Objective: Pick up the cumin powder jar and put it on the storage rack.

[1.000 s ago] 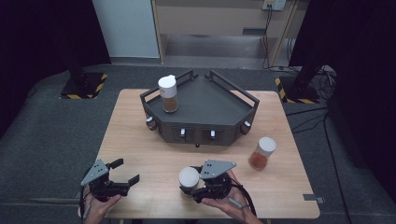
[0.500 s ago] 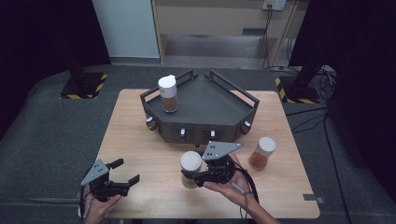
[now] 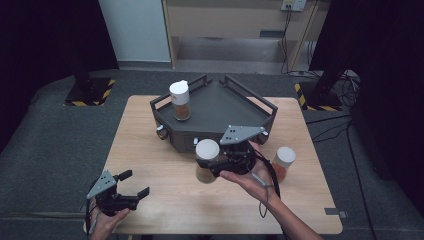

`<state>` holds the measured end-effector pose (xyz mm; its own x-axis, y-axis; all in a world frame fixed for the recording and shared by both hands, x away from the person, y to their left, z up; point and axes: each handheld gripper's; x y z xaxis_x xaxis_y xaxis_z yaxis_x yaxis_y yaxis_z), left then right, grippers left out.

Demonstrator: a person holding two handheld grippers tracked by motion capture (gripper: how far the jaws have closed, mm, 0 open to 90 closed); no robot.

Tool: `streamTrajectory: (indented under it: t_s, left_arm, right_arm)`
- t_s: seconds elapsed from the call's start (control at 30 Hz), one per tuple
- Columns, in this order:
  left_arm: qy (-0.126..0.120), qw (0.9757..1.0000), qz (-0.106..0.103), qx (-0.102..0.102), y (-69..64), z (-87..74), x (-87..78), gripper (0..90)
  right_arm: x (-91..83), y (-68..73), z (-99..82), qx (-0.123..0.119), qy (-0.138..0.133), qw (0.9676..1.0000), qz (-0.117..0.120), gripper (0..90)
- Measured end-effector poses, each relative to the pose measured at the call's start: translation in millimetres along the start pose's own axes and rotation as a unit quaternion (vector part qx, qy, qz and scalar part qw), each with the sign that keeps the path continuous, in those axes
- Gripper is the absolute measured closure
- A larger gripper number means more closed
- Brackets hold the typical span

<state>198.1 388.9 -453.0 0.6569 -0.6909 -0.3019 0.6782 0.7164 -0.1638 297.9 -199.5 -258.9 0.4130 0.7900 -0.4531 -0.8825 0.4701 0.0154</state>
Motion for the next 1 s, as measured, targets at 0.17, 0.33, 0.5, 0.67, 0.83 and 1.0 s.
streamTrajectory:
  t_s: [0.17,0.33,0.5,0.67,0.83,1.0]
  left_arm:
    - [0.0,1.0,-0.001,0.0,0.2,0.0,0.1,1.5]
    - [0.0,1.0,0.0,0.0,0.1,0.0,0.0,1.5]
    - [0.0,1.0,-0.001,0.0,0.3,-0.1,0.0,1.5]
    - [0.0,1.0,-0.001,-0.001,0.6,-0.3,0.2,1.5]
    - [-0.001,1.0,-0.002,-0.002,1.1,-0.5,0.3,1.5]
    - [-0.001,1.0,-0.003,-0.002,1.3,-0.5,0.3,1.5]
  right_arm:
    - [-3.4,-4.9,15.3,0.0,0.001,0.9999,-0.013,33.5]
    - [-4.7,-10.6,30.0,0.0,0.001,0.9997,-0.026,33.6]
    - [-3.7,-18.8,42.8,0.005,0.0,0.9991,-0.042,33.5]
    - [0.3,-30.3,51.2,0.017,-0.002,0.9981,-0.059,33.6]
    - [6.3,-40.1,61.0,0.023,0.003,0.9968,-0.077,33.6]
    - [14.7,-49.5,67.9,0.029,0.007,0.9948,-0.097,33.6]
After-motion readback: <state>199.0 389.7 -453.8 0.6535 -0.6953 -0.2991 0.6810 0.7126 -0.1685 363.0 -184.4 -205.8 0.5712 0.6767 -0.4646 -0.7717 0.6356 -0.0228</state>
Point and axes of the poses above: each handheld gripper's, and its own axes: x roughly forward along the jaws, z roughly out of its top, y roughly to its left, and after that the axes turned 3 degrees about -z, right-handed
